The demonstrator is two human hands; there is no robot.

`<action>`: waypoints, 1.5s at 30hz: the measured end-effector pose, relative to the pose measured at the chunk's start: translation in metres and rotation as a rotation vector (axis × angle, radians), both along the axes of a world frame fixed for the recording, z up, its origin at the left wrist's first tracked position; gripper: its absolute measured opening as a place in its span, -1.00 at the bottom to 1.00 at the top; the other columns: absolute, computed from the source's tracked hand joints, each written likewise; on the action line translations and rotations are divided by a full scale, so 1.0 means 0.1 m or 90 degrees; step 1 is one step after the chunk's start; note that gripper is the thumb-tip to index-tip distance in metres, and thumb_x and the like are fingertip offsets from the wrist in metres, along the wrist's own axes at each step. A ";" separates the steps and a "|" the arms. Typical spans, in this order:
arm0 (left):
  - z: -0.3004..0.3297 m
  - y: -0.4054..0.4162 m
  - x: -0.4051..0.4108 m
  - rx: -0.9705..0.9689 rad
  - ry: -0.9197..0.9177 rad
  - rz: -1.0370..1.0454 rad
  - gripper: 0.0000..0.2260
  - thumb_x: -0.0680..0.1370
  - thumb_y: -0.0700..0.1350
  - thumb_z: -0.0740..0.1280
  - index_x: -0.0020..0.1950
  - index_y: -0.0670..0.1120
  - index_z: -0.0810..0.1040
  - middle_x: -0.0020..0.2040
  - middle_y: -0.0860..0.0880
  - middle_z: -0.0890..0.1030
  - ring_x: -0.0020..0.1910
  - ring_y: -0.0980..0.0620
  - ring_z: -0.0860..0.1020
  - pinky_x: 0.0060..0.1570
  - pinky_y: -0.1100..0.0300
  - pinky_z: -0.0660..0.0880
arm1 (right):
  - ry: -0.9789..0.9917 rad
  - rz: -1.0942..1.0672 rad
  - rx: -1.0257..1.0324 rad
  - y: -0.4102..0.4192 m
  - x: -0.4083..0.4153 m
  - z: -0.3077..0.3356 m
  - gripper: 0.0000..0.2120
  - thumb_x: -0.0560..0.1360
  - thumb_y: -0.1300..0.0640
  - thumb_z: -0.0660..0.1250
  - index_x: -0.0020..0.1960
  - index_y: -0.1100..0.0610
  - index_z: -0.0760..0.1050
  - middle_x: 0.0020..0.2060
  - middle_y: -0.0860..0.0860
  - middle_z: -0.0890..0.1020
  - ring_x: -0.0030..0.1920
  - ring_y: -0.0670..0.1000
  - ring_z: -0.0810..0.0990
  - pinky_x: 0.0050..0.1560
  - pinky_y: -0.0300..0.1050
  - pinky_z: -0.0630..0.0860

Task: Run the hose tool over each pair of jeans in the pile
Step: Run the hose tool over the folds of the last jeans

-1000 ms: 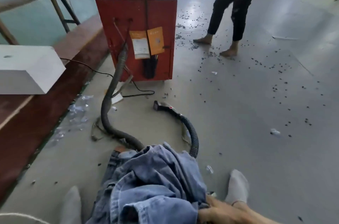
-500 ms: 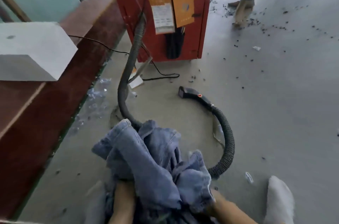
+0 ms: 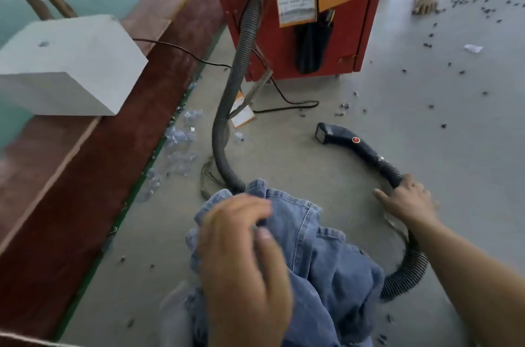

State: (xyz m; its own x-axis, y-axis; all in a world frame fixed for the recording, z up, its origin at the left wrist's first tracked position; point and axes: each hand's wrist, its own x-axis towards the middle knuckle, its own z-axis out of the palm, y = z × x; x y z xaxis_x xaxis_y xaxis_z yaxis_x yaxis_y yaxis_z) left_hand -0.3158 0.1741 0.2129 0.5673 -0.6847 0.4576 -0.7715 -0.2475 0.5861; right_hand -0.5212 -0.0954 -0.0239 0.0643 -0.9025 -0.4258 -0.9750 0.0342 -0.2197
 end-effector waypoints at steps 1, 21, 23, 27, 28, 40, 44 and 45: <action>-0.12 -0.14 -0.38 0.065 -0.049 -0.112 -0.80 0.58 -0.19 0.22 0.13 -0.06 0.59 0.05 0.03 0.60 0.12 0.02 0.55 0.24 0.10 0.46 | 0.000 0.022 -0.025 -0.08 0.06 0.00 -0.23 0.55 -0.32 0.34 0.48 0.20 0.23 0.39 0.29 0.45 0.41 0.30 0.41 0.34 0.15 0.35; -1.45 0.36 -0.07 0.579 0.068 0.040 -0.32 0.46 0.46 -0.17 0.21 0.13 0.52 0.24 0.14 0.56 0.28 0.10 0.45 0.41 0.10 0.30 | 0.012 0.131 0.029 -0.17 0.70 -0.09 -0.70 0.63 0.06 0.21 0.31 0.12 0.27 0.26 0.24 0.51 0.29 0.26 0.50 0.21 0.13 0.44; -1.48 0.39 -0.09 0.570 0.086 0.052 -0.33 0.46 0.47 -0.16 0.14 0.09 0.52 0.18 0.10 0.58 0.23 0.06 0.47 0.36 0.08 0.33 | 0.001 0.157 0.088 -0.09 0.64 -0.07 -0.75 0.58 0.15 0.26 0.21 0.15 0.31 0.13 0.24 0.58 0.10 0.25 0.58 0.00 0.03 0.50; -1.44 0.40 -0.11 0.572 0.086 0.061 -0.33 0.49 0.45 -0.07 0.13 -0.01 0.56 0.17 0.03 0.59 0.24 0.00 0.48 0.35 0.05 0.35 | 0.099 0.290 0.142 0.05 0.46 0.44 -0.72 0.47 0.14 0.39 0.10 0.08 0.35 -0.21 0.08 0.64 -0.30 0.06 0.64 -0.44 -0.14 0.46; -1.40 0.43 -0.11 0.561 0.090 0.057 -0.39 0.52 0.41 0.02 0.12 -0.03 0.57 0.16 0.01 0.60 0.23 -0.02 0.50 0.34 0.04 0.36 | 0.139 0.352 0.119 0.10 0.41 0.63 -0.69 0.47 0.11 0.41 0.10 0.07 0.33 -0.25 0.03 0.61 -0.33 0.02 0.62 -0.45 -0.15 0.43; -0.76 1.30 -0.24 0.225 0.409 0.021 -0.69 0.55 -0.39 0.32 -0.22 0.01 0.48 -0.11 0.06 0.66 -0.05 0.24 0.59 0.08 0.25 0.54 | -0.170 0.305 -0.120 1.37 -0.55 2.83 -0.64 0.59 -0.03 0.39 0.08 -0.01 0.17 -0.26 0.06 0.58 -0.37 0.11 0.60 -0.47 -0.04 0.46; -0.65 1.45 -0.36 0.327 0.261 0.048 -0.92 0.58 -0.15 0.31 -0.09 0.00 0.47 -0.10 0.05 0.58 0.00 -0.02 0.55 0.07 0.05 0.50 | -0.260 0.214 -0.142 1.96 -0.59 3.05 -0.70 0.60 -0.20 0.30 0.11 -0.05 0.27 -0.30 0.09 0.59 -0.42 0.10 0.62 -0.58 -0.16 0.45; -0.64 1.47 -0.41 0.368 0.176 0.060 -0.96 0.58 -0.07 0.29 -0.03 0.02 0.44 -0.07 0.04 0.57 0.04 -0.05 0.54 0.08 0.04 0.46 | -0.259 0.206 -0.143 2.07 -0.59 3.04 -0.72 0.60 -0.22 0.26 0.12 -0.06 0.29 -0.32 0.08 0.59 -0.43 0.08 0.61 -0.57 -0.16 0.44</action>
